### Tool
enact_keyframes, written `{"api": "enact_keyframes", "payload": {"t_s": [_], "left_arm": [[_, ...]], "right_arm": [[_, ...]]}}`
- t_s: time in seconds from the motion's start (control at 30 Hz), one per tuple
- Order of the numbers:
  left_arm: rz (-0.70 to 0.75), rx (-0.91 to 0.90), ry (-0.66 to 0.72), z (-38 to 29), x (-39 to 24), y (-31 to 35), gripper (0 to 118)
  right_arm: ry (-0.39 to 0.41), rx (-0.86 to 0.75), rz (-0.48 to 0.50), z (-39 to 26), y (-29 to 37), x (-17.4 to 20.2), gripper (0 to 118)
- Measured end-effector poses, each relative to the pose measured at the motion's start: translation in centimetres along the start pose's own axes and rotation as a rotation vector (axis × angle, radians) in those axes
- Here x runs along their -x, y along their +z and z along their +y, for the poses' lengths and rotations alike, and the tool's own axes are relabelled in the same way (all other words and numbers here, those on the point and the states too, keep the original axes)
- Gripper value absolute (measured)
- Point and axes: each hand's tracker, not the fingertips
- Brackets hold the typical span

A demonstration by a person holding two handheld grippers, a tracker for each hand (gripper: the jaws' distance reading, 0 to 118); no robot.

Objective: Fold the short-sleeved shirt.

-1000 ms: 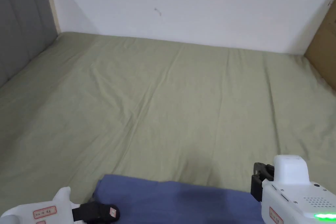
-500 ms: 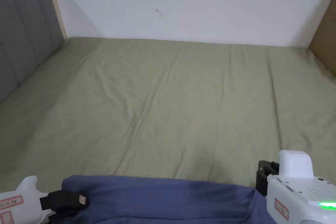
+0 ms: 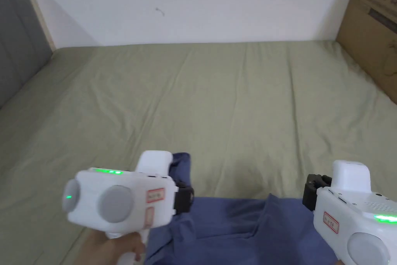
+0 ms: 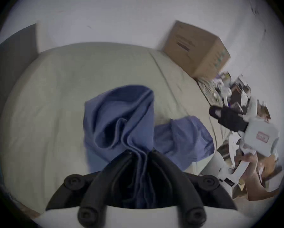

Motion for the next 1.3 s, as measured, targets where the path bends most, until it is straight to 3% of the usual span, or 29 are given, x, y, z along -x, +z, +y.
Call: {"api": "enact_keyframes", "payload": {"t_s": [0.07,0.1,0.13,0.17,0.27,0.4,0.47,0.5,0.53,0.57,0.6,0.67,0.83,1.07,1.17,1.3], "left_arm": [[-0.067,0.044,0.007,-0.2,-1.5,-2.8,12],[-0.086,0.068,0.014,-0.5,-2.2,-4.1,26],[-0.084,0.083,0.022,-0.6,-2.7,-5.1,60],[-0.093,0.087,0.021,-0.7,-3.0,-6.1,85],[-0.156,0.099,0.042,-1.5,-3.6,-7.2,89],[-0.194,0.103,0.072,-1.8,-2.3,-5.6,91],[-0.241,0.028,0.154,-1.8,-0.7,-3.5,82],[-0.264,-0.019,0.18,-1.6,0.1,-2.3,65],[-0.244,-0.031,0.184,-1.5,1.0,-1.6,29],[-0.178,-0.028,0.2,-1.5,1.5,-1.3,9],[-0.069,-0.029,0.176,-1.5,2.1,-1.1,6],[0.004,0.014,0.136,-1.5,3.1,-1.6,5],[-0.044,0.078,0.253,-2.7,3.6,-6.1,5],[-0.152,0.208,0.156,-4.2,-2.7,-12.2,5],[-0.159,0.235,0.063,-4.5,-5.2,-12.5,5],[-0.208,0.224,0.075,-4.6,-5.9,-11.5,5]], "right_arm": [[-0.007,-0.004,-0.019,-0.1,0.4,-1.1,1],[-0.017,-0.007,-0.03,-0.1,0.6,-1.8,1],[-0.027,-0.003,-0.034,-0.2,0.7,-2.4,1],[-0.042,0.004,-0.039,-0.2,0.7,-3.0,1],[-0.091,0.013,-0.052,-0.6,0.6,-4.4,1],[-0.1,0.019,-0.057,-1.1,0.5,-4.9,1],[-0.088,0.023,-0.061,-1.2,0.4,-4.7,1],[-0.087,0.028,-0.057,-1.3,0.3,-4.7,1],[-0.089,0.034,-0.051,-1.3,0.1,-4.6,1],[-0.093,0.039,-0.044,-1.4,0.0,-4.5,1],[-0.094,0.043,-0.038,-1.5,-0.2,-4.4,1],[-0.092,0.048,-0.035,-1.6,-0.4,-4.1,1],[-0.083,0.047,-0.016,-1.7,-0.5,-3.7,1],[-0.06,0.054,-0.009,-1.8,-0.2,-4.0,1],[-0.066,0.055,-0.013,-1.8,-0.2,-4.6,1],[-0.077,0.056,-0.02,-1.8,0.0,-5.0,1]]}}
